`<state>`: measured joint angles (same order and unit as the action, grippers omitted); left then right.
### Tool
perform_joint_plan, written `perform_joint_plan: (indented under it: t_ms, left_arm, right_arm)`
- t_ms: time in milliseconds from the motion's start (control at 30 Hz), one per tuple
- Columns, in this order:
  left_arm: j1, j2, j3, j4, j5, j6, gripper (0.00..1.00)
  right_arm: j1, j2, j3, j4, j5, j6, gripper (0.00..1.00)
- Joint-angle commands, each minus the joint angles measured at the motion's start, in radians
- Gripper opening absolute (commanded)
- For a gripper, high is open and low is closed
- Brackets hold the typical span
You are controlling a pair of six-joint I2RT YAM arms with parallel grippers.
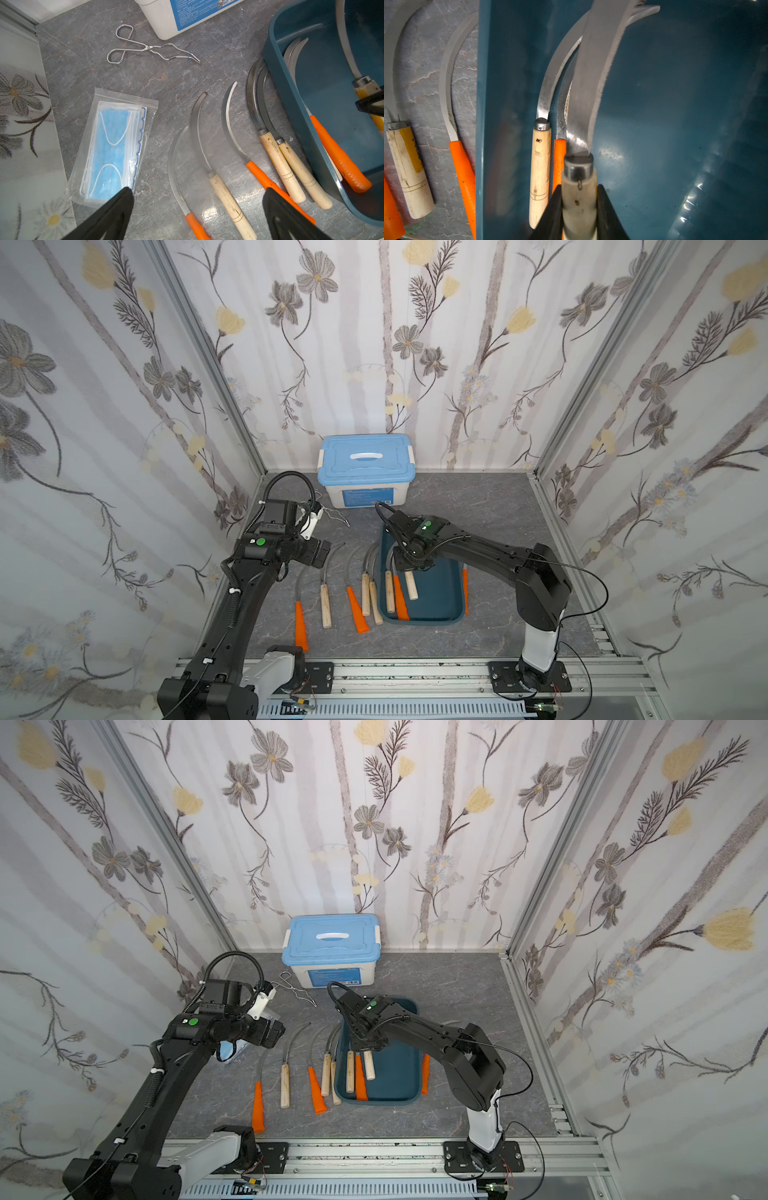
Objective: Put small sickles into storage boxes
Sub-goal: Place the sickle in the storage box.
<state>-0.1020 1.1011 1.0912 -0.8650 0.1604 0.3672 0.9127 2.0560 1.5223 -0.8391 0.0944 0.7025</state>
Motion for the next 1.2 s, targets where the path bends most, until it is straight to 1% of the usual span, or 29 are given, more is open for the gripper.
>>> perform_joint_plan:
  t_ms: [0,200,1167]
  left_arm:
    - [0.001,-0.001,-0.003,0.002,0.000,0.013,1.00]
    - [0.001,0.000,-0.006,0.004,-0.001,0.016,1.00]
    - [0.001,-0.020,-0.021,0.006,-0.017,0.018,1.00]
  right_arm:
    - [0.006,0.008,-0.030,0.047,-0.029,0.018,0.15]
    - [0.007,0.012,-0.085,0.090,-0.074,0.038,0.15]
    - [0.012,0.098,-0.081,0.101,-0.113,0.022,0.16]
